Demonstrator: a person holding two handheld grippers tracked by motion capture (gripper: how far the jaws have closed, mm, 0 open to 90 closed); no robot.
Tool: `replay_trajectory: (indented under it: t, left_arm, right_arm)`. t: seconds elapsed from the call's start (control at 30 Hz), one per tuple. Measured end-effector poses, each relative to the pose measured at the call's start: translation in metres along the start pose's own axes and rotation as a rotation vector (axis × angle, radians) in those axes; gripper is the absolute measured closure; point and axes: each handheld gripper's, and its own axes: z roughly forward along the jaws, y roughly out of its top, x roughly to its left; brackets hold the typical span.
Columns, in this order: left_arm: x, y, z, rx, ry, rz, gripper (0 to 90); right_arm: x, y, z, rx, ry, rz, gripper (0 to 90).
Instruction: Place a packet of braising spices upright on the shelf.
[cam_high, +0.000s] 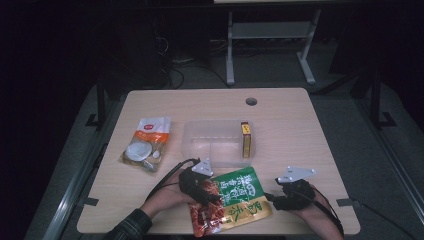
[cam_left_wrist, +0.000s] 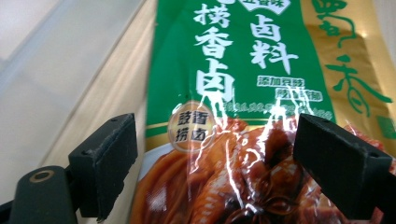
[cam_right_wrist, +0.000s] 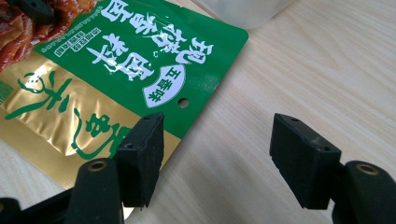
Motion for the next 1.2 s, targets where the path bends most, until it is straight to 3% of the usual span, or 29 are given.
replay_trajectory:
  t: [0.27, 0.43, 0.57, 0.77, 0.8, 0.97, 1.07, 1.2]
  left_arm:
    - [-0.005, 0.001, -0.002, 0.012, 0.001, 0.025, 24.9]
    - [-0.009, 0.004, -0.004, 0.035, 0.017, 0.017, 40.9]
    - [-0.015, 0.008, -0.004, 0.064, 0.034, 0.028, 61.0]
    - [-0.019, 0.012, -0.003, 0.096, 0.048, 0.031, 82.3]
    - [-0.018, 0.012, -0.002, 0.089, 0.045, 0.009, 83.6]
    - [-0.016, 0.011, -0.004, 0.079, 0.031, -0.016, 87.6]
    - [-0.014, 0.007, -0.006, 0.044, 0.015, -0.044, 88.5]
    - [-0.015, 0.007, -0.014, 0.025, 0.026, -0.038, 89.2]
  right_arm:
    - [0.0, 0.001, -0.001, -0.008, -0.011, -0.005, 34.8]
    - [-0.001, 0.001, -0.004, -0.024, -0.025, -0.003, 35.0]
    - [0.0, 0.002, -0.004, -0.028, -0.024, -0.003, 35.0]
    - [0.0, 0.003, -0.007, -0.035, -0.027, 0.012, 35.0]
    - [-0.001, 0.003, -0.007, -0.035, -0.027, 0.012, 35.0]
    - [-0.001, 0.003, -0.007, -0.033, -0.03, 0.012, 34.8]
    - [-0.002, 0.003, -0.007, -0.043, -0.032, 0.01, 33.8]
    - [-0.005, 0.002, -0.008, -0.051, -0.039, 0.011, 33.5]
